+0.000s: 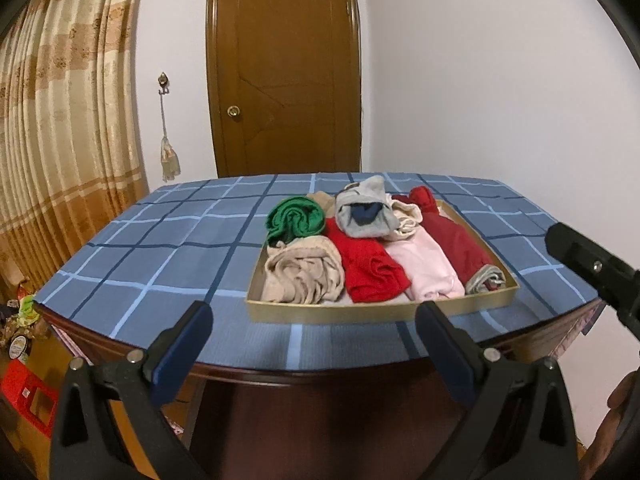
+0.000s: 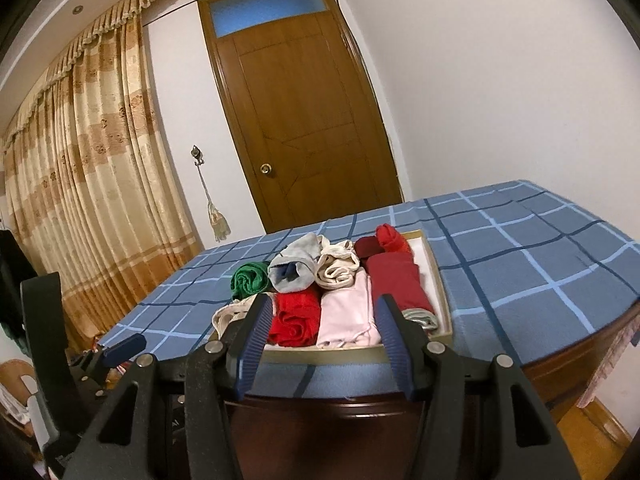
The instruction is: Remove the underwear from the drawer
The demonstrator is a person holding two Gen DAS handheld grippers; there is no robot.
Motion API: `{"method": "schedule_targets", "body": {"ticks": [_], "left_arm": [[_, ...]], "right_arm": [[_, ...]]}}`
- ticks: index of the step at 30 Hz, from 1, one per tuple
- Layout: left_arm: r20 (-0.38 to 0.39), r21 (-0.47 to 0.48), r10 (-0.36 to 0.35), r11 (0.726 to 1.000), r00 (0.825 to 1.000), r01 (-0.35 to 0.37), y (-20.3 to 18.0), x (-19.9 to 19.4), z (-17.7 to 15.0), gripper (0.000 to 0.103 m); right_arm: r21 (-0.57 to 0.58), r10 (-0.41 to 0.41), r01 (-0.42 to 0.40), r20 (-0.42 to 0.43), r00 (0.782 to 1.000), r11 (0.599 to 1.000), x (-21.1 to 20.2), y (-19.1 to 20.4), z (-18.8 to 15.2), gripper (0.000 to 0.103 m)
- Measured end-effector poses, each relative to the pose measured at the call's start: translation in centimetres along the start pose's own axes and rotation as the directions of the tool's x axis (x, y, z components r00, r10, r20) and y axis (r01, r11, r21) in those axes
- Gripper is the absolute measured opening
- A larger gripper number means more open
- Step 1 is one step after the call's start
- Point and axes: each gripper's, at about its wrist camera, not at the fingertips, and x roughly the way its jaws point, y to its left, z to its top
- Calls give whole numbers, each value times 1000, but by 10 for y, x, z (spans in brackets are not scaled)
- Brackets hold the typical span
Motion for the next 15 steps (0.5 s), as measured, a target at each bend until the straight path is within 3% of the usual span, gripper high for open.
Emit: {"method": "schedule_targets", "body": {"ticks": [15], "left_arm": [[49, 11, 2, 1000, 999, -2, -5, -34, -16, 103]], "right_arm": [[25, -5, 4, 41, 999, 1000, -38, -7, -14, 61]]}}
